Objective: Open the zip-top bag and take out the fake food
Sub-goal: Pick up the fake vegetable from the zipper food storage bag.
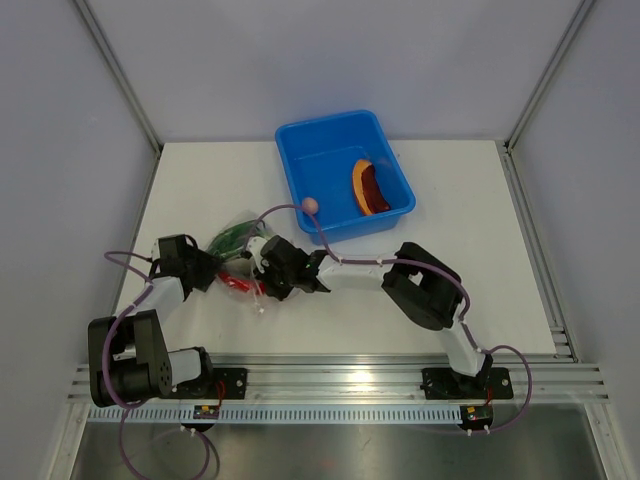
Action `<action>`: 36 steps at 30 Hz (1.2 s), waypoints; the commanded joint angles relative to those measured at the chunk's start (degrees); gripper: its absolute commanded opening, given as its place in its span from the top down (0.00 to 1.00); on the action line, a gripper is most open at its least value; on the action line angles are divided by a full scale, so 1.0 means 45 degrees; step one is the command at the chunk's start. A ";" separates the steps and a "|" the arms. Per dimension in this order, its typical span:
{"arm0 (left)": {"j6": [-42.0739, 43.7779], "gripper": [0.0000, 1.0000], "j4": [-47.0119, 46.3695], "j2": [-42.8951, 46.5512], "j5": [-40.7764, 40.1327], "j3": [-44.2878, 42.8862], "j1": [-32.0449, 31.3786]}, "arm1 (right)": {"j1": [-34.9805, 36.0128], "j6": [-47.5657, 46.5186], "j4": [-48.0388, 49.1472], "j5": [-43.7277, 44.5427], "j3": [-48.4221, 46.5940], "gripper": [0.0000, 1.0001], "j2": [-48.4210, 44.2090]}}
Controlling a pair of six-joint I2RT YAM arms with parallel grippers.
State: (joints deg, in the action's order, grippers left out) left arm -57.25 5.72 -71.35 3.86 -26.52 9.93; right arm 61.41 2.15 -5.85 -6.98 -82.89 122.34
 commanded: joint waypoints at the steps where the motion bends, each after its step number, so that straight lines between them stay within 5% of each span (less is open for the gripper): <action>1: 0.0106 0.48 0.0370 0.0036 -0.0310 -0.0336 0.0058 | 0.0085 -0.0283 0.0147 0.0846 0.0353 1.00 -0.1249; 36: 0.0106 0.42 0.0487 -0.0003 -0.0291 -0.0356 0.0253 | 0.0046 -0.1982 -0.0498 0.4012 0.3263 1.00 -0.6893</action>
State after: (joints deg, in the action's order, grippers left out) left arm -57.25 7.18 -71.35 3.64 -26.98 10.68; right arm 61.49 -4.99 -9.41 7.03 -69.17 95.20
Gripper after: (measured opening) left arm 0.573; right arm 0.077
